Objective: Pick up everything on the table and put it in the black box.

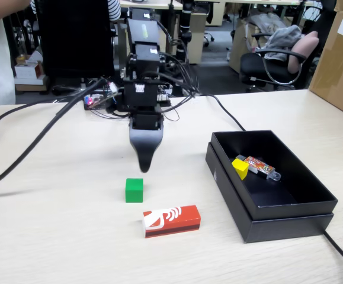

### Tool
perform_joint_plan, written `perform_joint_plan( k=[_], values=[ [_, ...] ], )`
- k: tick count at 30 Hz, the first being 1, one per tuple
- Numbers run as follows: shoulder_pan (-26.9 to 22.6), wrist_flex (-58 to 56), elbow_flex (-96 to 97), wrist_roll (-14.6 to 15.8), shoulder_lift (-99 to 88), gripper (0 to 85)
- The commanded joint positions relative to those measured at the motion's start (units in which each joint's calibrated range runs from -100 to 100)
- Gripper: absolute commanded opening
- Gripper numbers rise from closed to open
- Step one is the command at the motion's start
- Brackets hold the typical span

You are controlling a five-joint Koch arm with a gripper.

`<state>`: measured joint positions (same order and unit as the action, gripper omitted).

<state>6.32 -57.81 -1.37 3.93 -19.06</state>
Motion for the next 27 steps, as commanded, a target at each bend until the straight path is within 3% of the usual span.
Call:
perform_joint_plan(
  k=[1, 23, 27],
  values=[
    [0.6, 3.3, -3.1, 0.3, -1.2, 41.6],
    [1.8, 4.8, -13.0, -0.8, 21.9, 41.0],
    [1.2, 4.7, -13.0, -0.8, 23.3, 30.1]
  ],
)
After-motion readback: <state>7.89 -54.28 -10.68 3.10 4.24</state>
